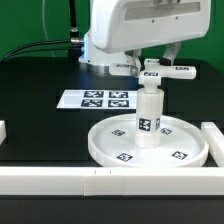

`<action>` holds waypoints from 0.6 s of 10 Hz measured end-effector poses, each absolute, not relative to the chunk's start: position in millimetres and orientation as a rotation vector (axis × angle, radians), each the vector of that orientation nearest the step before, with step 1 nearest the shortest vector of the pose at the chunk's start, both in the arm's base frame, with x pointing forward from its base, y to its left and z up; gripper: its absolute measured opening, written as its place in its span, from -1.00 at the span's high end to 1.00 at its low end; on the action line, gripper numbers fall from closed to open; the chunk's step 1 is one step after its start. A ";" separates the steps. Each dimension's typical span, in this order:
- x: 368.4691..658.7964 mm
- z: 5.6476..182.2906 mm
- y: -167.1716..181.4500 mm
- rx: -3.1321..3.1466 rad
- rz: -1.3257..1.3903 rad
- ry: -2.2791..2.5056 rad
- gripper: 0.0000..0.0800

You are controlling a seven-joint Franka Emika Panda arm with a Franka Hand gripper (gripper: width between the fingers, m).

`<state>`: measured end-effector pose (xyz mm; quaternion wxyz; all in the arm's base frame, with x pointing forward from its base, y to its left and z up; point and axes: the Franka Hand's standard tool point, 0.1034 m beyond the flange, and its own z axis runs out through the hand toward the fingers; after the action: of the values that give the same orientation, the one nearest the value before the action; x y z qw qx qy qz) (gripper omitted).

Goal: Assemble round table

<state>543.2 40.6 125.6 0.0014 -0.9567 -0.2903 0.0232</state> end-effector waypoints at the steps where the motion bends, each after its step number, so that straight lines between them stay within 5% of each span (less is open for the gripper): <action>1: 541.5 124.2 40.5 -3.002 0.078 -0.911 -0.11; 6: 543.5 114.7 41.5 -2.999 0.096 -0.915 -0.11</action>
Offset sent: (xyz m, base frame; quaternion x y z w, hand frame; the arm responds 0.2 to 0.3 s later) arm 0.0090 0.0037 -0.0033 -0.0013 0.0015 -0.0068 1.0000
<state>543.5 41.5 114.7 0.0022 -0.9561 -0.2915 0.0306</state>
